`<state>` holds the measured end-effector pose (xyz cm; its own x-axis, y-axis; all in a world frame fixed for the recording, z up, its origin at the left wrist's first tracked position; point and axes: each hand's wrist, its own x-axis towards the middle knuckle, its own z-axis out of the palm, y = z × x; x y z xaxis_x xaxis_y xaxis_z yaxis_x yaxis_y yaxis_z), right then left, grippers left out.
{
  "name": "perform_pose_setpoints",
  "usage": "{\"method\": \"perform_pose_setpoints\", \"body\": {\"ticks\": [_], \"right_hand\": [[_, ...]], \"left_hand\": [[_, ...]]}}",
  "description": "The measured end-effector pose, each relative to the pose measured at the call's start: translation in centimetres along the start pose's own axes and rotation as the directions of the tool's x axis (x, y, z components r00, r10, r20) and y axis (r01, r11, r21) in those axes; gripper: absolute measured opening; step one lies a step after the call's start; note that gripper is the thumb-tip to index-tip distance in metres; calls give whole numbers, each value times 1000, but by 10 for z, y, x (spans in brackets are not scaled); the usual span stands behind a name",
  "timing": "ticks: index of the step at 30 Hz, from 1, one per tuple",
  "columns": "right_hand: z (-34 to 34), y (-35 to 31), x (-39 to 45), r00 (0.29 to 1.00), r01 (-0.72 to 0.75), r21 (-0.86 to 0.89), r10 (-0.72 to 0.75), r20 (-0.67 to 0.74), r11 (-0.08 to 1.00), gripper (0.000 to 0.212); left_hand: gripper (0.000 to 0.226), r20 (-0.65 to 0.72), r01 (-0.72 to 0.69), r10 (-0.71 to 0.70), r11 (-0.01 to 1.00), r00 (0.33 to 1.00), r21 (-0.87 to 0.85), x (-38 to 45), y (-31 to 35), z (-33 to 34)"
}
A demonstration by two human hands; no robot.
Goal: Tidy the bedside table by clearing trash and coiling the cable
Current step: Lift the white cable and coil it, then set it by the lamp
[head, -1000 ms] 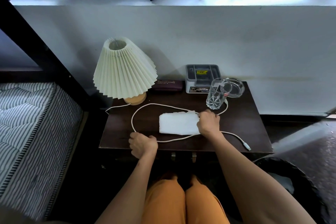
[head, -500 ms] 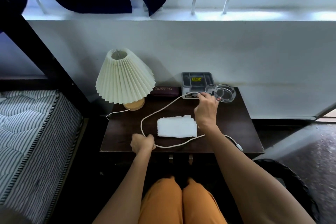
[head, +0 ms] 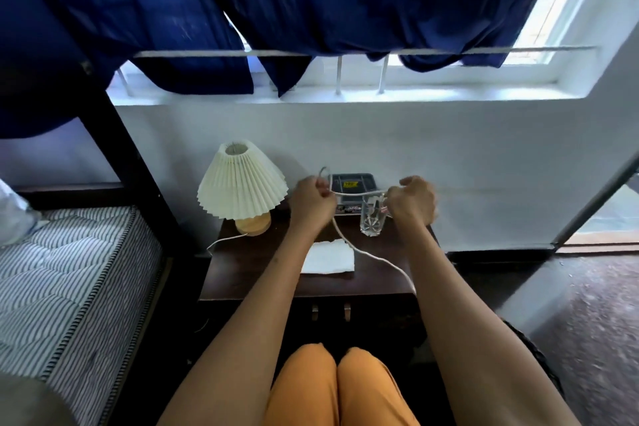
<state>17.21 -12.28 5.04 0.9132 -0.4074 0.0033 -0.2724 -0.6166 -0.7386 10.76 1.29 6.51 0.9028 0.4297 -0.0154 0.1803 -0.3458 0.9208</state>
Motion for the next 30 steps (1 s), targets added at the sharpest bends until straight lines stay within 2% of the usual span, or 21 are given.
{"method": "perform_pose_setpoints", "body": {"ticks": [4, 6, 8, 10, 11, 13, 15, 16, 18, 23, 25, 27, 28, 30], "right_hand": [[-55, -21, -4, 960, -31, -235, 94, 264, 971, 52], [-89, -37, -6, 958, 14, -302, 74, 278, 953, 64], [-120, -57, -6, 973, 151, -185, -113, 202, 971, 79], [-147, -80, -12, 921, 357, 68, -363, 141, 932, 87], [-160, -92, -17, 891, 414, 190, -439, 119, 890, 81], [-178, -113, -30, 861, 441, 356, -500, 92, 824, 53], [-186, -127, -39, 840, 499, 361, -542, 21, 788, 16], [-187, -133, -42, 830, 529, 353, -557, -24, 772, 4], [-185, -139, -44, 828, 546, 353, -554, -87, 759, 17], [-189, -152, -49, 866, 500, 435, -431, -254, 749, 12], [-190, -151, -51, 871, 490, 368, -456, -182, 790, 12], [-188, -152, -54, 823, 553, 191, -567, 21, 811, 20], [-187, -154, -56, 788, 587, 168, -607, 102, 792, 22], [-193, -157, -65, 713, 637, 240, -679, 178, 732, 17]], "left_hand": [[26, 61, -163, 169, 983, 984, -88, 1, 67, -6], [23, 88, -223, 234, 967, 968, -122, -3, 100, -10], [17, 108, -274, 291, 950, 951, -150, -8, 131, -14], [14, 131, -298, 325, 936, 937, -188, -15, 156, -20], [15, 141, -307, 338, 929, 930, -206, -17, 167, -22], [17, 132, -334, 366, 918, 921, -214, -20, 184, -29], [18, 97, -368, 395, 904, 913, -217, -23, 195, -39], [17, 81, -380, 407, 896, 910, -230, -24, 199, -45], [12, 78, -385, 419, 881, 904, -276, -27, 202, -59], [20, 226, -324, 400, 894, 888, -309, -30, 184, -91], [23, 273, -275, 383, 891, 883, -362, -34, 177, -96], [23, 267, -257, 377, 883, 887, -392, -37, 176, -96], [21, 258, -261, 379, 881, 889, -394, -38, 177, -96], [17, 255, -264, 384, 877, 888, -401, -41, 181, -95]]}}
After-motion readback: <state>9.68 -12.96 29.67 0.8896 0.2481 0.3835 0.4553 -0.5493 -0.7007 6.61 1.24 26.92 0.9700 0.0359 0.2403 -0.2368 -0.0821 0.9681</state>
